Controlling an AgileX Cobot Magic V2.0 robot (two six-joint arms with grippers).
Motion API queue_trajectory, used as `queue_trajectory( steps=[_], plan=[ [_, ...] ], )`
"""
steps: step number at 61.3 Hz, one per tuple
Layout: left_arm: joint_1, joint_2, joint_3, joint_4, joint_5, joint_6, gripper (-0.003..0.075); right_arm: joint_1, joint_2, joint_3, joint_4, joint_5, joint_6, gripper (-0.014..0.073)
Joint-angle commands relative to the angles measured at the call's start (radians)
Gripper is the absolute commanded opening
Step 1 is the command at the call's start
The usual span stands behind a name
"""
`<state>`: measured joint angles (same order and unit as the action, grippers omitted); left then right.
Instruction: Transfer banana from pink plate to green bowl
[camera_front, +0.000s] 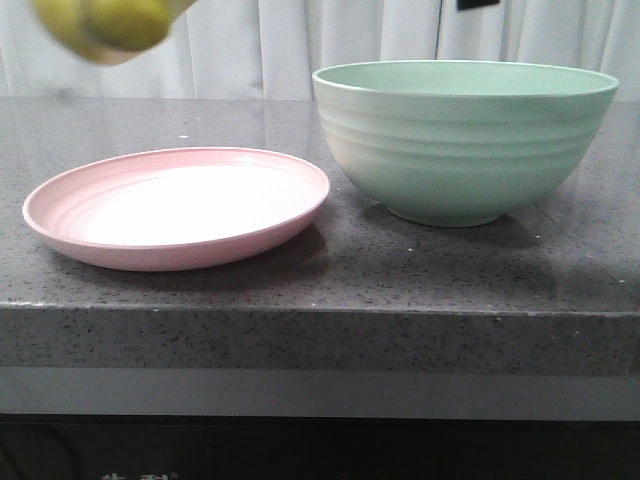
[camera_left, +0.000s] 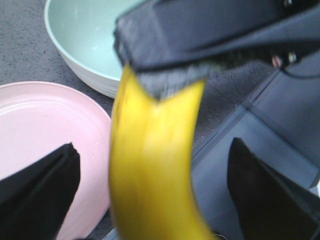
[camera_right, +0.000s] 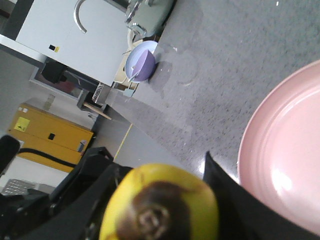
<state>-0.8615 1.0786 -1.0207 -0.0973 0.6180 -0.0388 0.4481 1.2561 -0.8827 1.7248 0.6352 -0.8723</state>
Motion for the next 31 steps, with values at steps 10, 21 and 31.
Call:
queue_trajectory(
  steps=[10,21,31],
  plan=[
    [0.099,-0.116,-0.029,0.002,-0.003,-0.009,0.0608,-0.216,-0.015,-0.212,-0.263,0.0,-0.017,0.0234],
    [0.156,-0.148,-0.029,0.002,0.014,-0.009,0.0608,-0.328,0.082,-0.409,-0.505,-0.031,-0.02,0.0234],
    [0.161,-0.148,-0.029,0.002,0.021,-0.009,0.0608,-0.318,0.238,-0.552,-0.671,-0.071,-0.02,0.0246]
  ],
)
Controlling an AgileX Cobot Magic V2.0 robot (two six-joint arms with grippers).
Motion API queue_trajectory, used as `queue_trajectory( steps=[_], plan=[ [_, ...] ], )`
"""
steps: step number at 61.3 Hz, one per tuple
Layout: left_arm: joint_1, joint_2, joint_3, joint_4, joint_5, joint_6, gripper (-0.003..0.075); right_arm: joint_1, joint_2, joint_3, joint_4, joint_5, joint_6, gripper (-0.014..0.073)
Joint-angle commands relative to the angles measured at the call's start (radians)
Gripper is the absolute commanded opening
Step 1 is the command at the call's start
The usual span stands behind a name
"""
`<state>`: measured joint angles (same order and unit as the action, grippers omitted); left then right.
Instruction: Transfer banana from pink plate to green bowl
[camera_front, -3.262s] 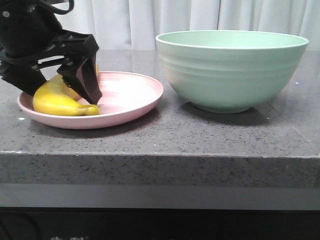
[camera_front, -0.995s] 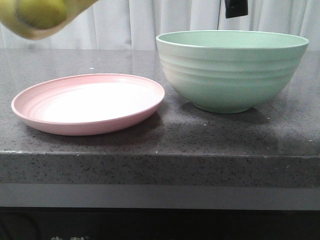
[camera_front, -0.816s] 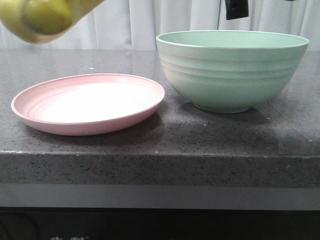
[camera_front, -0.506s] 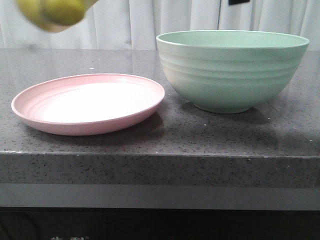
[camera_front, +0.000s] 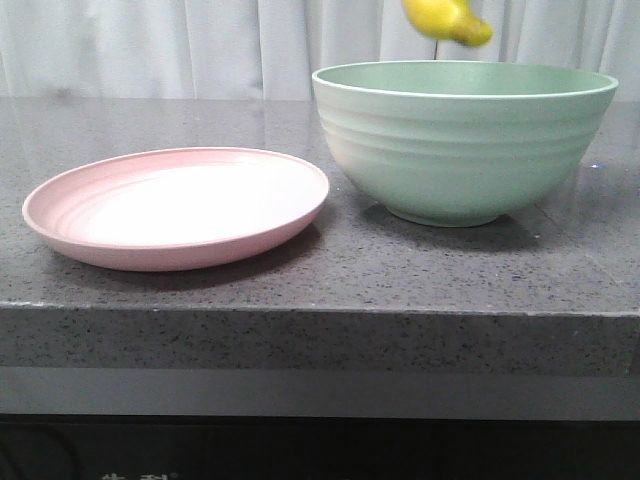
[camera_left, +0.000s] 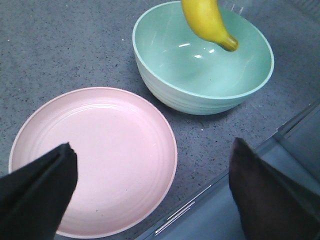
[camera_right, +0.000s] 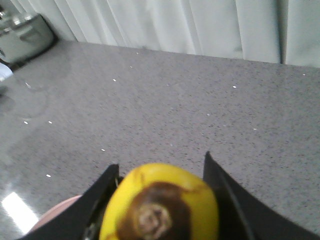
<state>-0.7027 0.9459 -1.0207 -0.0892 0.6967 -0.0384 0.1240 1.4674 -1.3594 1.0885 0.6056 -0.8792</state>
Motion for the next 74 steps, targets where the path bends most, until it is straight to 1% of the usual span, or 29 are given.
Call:
queue_trajectory(
  steps=[1,7,13,33,36,46,50,54,62,68,72,74],
  plan=[
    [0.002,-0.015,-0.029,-0.006,-0.058,-0.01,0.0608,0.008,0.039,-0.083,-0.053,-0.043,-0.013,0.0248],
    [0.002,-0.015,-0.029,-0.006,-0.059,-0.01,0.0608,0.019,0.109,-0.111,-0.124,-0.039,-0.013,0.0265],
    [0.002,-0.015,-0.029,-0.006,-0.061,-0.01,0.0608,0.027,0.154,-0.111,-0.168,-0.019,-0.013,0.0266],
    [0.002,-0.015,-0.029,-0.006,-0.061,-0.01,0.0608,0.039,0.181,-0.11,-0.189,0.037,-0.012,0.0271],
    [0.002,-0.015,-0.029,-0.006,-0.061,-0.01,0.0608,0.039,0.181,-0.11,-0.189,0.042,-0.012,0.0288],
    [0.002,-0.015,-0.029,-0.006,-0.061,-0.01,0.0608,0.039,0.181,-0.11,-0.189,0.061,-0.012,0.0433],
    [0.002,-0.015,-0.029,-0.006,-0.061,-0.01,0.0608,0.039,0.181,-0.11,-0.189,0.061,-0.012,0.0466],
    [0.002,-0.013,-0.029,-0.006,-0.061,-0.01,0.0608,0.039,0.181,-0.11,-0.189,0.062,-0.012,0.048],
    [0.002,-0.013,-0.029,-0.006,-0.057,-0.01,0.0608,0.037,0.176,-0.11,-0.191,0.069,-0.003,0.048],
    [0.002,-0.013,-0.029,-0.006,-0.053,-0.012,0.0608,0.027,0.153,-0.112,-0.218,0.089,0.075,0.0476],
    [0.002,-0.013,-0.029,-0.006,-0.053,-0.018,0.0608,0.016,0.125,-0.112,-0.267,0.112,0.194,0.0474],
    [0.002,-0.013,-0.029,0.002,-0.053,-0.031,0.0608,0.007,0.107,-0.113,-0.309,0.133,0.279,0.0468]
  ],
)
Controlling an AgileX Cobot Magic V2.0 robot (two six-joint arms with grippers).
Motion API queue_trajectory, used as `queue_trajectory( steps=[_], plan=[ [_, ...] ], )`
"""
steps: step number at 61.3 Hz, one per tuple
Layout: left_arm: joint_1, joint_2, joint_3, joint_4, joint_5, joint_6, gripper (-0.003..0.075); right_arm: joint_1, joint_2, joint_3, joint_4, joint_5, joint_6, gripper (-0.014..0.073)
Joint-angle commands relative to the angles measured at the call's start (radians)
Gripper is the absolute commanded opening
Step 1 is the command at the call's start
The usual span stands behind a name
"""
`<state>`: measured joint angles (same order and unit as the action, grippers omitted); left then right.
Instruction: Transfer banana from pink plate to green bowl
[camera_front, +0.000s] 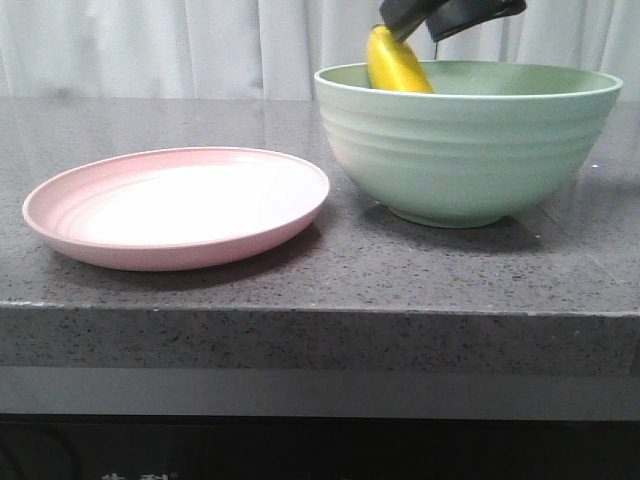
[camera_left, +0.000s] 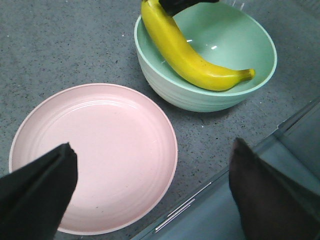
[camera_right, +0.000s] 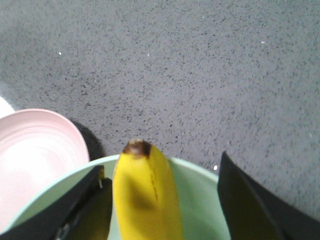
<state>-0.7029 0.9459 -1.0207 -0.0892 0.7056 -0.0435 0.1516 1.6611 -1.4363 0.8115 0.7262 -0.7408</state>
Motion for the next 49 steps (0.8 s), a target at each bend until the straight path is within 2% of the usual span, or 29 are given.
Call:
queue_trajectory(
  steps=[1,7,11,17,25,29,41,49],
  plan=[
    [0.002,-0.011,-0.029,0.011,-0.062,-0.032,0.0603,-0.025,-0.099,-0.036,-0.062,0.023,0.177,0.0462],
    [0.01,-0.008,-0.029,0.056,-0.062,-0.081,0.0542,-0.048,-0.152,-0.036,-0.228,0.119,0.437,0.0363],
    [0.03,-0.005,-0.029,0.089,-0.062,-0.102,0.047,-0.059,-0.177,-0.036,-0.327,0.176,0.531,0.0274],
    [0.084,-0.003,-0.029,0.12,-0.071,-0.109,0.0317,-0.06,-0.197,-0.036,-0.42,0.242,0.558,0.0141],
    [0.182,0.004,-0.029,0.14,-0.092,-0.109,0.009,-0.06,-0.201,-0.036,-0.449,0.304,0.558,-0.0057],
    [0.256,0.008,-0.029,0.14,-0.095,-0.109,-0.0022,-0.06,-0.201,-0.036,-0.451,0.327,0.558,-0.0062],
    [0.453,0.001,-0.029,0.142,-0.096,-0.109,-0.0018,-0.06,-0.255,-0.032,-0.493,0.327,0.557,-0.0059],
    [0.54,-0.049,-0.003,0.142,-0.096,-0.107,-0.0018,-0.059,-0.367,0.036,-0.498,0.227,0.557,-0.0059]
  ],
)
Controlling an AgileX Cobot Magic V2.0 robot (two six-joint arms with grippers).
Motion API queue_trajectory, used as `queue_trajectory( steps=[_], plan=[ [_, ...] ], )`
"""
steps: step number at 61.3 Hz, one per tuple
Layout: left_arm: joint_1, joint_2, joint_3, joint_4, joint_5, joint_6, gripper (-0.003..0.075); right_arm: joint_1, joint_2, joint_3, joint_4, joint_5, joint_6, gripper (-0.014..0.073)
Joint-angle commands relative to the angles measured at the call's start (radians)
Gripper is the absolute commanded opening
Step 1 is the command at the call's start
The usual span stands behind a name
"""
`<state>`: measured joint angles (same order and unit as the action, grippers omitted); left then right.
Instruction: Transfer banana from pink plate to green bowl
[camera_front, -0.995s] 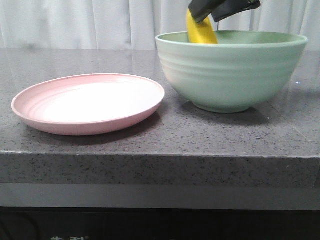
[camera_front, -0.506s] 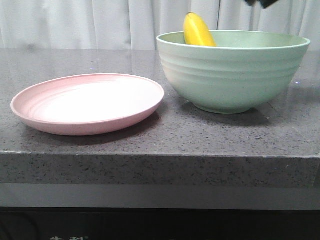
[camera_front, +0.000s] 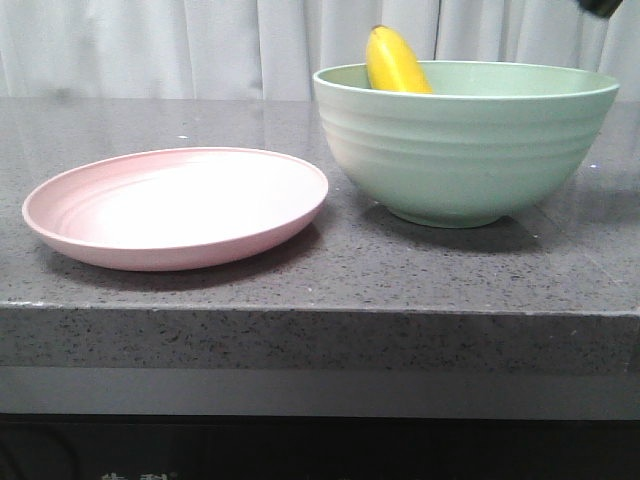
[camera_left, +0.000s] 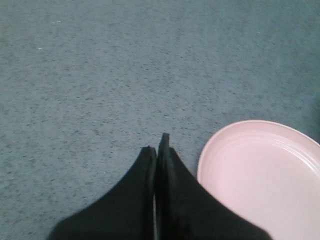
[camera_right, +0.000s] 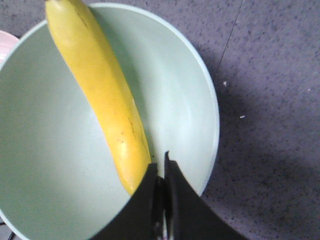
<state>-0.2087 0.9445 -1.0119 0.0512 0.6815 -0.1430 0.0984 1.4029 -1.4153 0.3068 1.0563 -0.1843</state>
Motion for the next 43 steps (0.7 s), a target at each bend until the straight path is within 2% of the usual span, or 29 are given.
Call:
queue_trajectory(
  steps=[1,6,22,31,43],
  plan=[
    [0.052,-0.055,-0.005,0.002,-0.072,-0.008,-0.0018,-0.006,-0.125,0.03,0.007,-0.12,0.0,-0.0059],
    [0.076,-0.1,0.043,0.002,-0.072,-0.006,-0.0018,-0.005,-0.226,0.135,0.008,-0.216,-0.013,-0.0059],
    [0.083,-0.285,0.27,-0.002,-0.126,-0.006,-0.0018,-0.005,-0.607,0.598,0.008,-0.652,-0.055,-0.0059],
    [0.083,-0.422,0.386,-0.002,-0.193,-0.006,-0.0018,-0.005,-0.827,0.818,0.008,-0.762,-0.055,-0.0059],
    [0.083,-0.596,0.495,-0.002,-0.2,-0.006,-0.0018,-0.005,-1.086,1.031,0.008,-0.81,-0.055,-0.0059]
  ],
)
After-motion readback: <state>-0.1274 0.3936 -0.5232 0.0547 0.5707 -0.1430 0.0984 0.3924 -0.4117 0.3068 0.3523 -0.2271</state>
